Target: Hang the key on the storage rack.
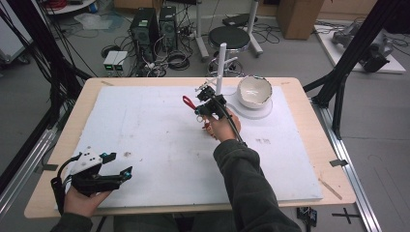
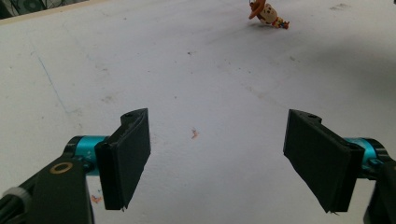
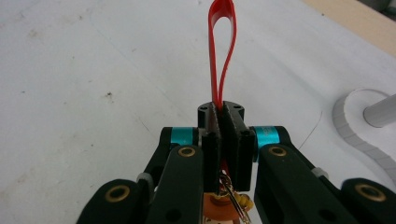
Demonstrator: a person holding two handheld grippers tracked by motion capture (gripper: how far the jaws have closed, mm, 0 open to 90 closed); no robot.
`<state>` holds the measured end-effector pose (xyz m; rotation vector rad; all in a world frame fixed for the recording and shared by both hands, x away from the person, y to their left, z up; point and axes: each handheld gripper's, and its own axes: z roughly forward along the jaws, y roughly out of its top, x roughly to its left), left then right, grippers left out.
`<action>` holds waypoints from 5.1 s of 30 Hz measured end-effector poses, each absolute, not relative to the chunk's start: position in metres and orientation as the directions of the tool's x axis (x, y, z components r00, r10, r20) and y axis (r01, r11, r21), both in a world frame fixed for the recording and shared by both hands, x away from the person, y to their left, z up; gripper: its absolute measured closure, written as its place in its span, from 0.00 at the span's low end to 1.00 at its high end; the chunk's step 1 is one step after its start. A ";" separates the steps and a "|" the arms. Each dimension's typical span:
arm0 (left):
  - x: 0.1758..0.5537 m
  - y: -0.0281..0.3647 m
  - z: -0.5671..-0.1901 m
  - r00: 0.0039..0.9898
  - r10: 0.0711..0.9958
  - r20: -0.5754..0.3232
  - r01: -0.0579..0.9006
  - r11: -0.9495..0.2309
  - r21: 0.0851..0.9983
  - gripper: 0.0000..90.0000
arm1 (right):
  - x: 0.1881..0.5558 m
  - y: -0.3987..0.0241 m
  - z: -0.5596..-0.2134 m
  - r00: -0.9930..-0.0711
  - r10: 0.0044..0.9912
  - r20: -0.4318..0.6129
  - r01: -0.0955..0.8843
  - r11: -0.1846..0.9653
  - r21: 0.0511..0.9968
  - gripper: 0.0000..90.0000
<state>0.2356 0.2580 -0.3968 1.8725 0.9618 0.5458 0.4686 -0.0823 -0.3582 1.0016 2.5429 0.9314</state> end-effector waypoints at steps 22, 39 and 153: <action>0.236 0.257 -0.397 0.593 0.805 -0.020 0.387 -0.263 0.884 0.26 | 0.444 -0.124 -0.325 -0.706 0.709 -0.010 0.466 0.474 0.747 0.96; 0.236 0.257 -0.397 0.591 0.806 -0.020 0.387 -0.262 0.884 0.26 | 0.440 -0.159 -0.309 -0.643 0.766 -0.012 0.469 0.406 0.785 0.96; 0.235 0.257 -0.396 0.589 0.808 -0.013 0.375 -0.259 0.890 0.25 | 0.482 -0.165 -0.328 -0.515 0.857 -0.031 0.585 0.378 0.717 0.90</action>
